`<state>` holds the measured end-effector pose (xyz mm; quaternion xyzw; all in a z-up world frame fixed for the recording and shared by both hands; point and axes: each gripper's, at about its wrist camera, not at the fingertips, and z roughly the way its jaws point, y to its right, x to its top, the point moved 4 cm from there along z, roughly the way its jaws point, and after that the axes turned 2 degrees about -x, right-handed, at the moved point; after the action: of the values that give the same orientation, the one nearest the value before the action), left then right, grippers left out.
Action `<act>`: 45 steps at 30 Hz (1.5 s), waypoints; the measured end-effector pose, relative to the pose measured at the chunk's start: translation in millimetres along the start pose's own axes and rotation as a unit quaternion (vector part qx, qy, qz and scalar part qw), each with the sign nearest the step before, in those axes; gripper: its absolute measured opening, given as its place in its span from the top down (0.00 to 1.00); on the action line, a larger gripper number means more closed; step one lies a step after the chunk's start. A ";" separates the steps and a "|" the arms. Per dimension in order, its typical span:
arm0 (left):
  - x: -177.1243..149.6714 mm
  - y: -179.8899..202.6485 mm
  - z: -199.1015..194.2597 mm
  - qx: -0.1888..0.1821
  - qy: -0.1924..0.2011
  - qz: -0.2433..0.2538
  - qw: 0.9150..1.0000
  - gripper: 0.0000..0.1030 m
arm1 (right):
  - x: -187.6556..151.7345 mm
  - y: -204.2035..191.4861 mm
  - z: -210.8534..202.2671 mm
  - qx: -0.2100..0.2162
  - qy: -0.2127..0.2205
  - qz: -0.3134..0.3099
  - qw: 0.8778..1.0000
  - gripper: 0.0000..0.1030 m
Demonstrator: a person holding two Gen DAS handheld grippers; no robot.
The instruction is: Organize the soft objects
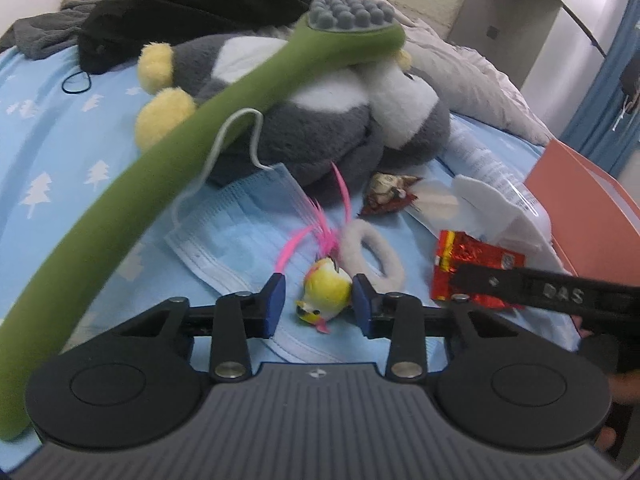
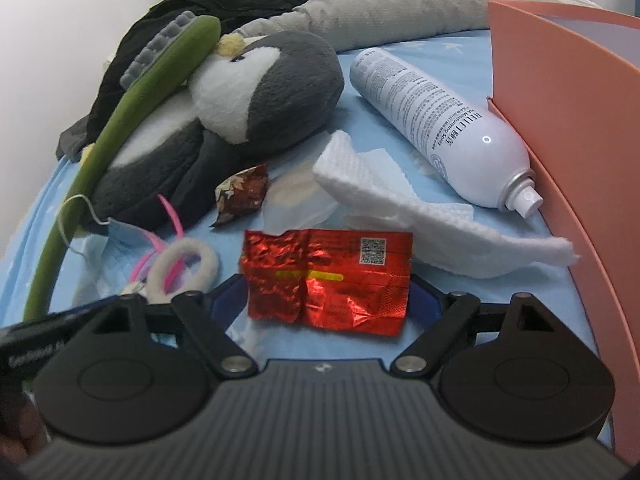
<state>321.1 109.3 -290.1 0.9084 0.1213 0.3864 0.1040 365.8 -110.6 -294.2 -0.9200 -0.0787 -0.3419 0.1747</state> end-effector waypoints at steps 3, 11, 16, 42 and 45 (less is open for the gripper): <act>-2.5 1.7 0.2 -0.001 0.001 0.001 1.000 0.64 | 0.0 -3.4 4.5 -0.004 0.002 -0.012 1.000 0.16; -0.7 3.0 -8.2 0.011 0.009 -0.006 1.000 0.68 | 3.1 -11.4 -3.1 0.009 0.009 -0.036 0.999 0.64; -0.4 2.2 -23.5 0.021 0.019 -0.014 0.999 0.68 | 1.7 -13.2 -15.7 0.006 0.012 -0.044 0.999 0.90; -59.3 54.1 -105.7 -0.015 0.000 -0.048 0.999 0.68 | -67.4 0.8 -130.0 0.021 -0.029 0.037 0.999 0.92; -65.5 59.6 -104.0 -0.017 -0.010 -0.041 0.999 0.68 | -72.2 7.3 -125.6 -0.009 -0.053 0.025 0.998 0.71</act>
<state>209.8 42.9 -246.9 0.9045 0.1507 0.3748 0.1368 237.7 -166.3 -254.9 -0.9402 -0.0613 -0.2886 0.1703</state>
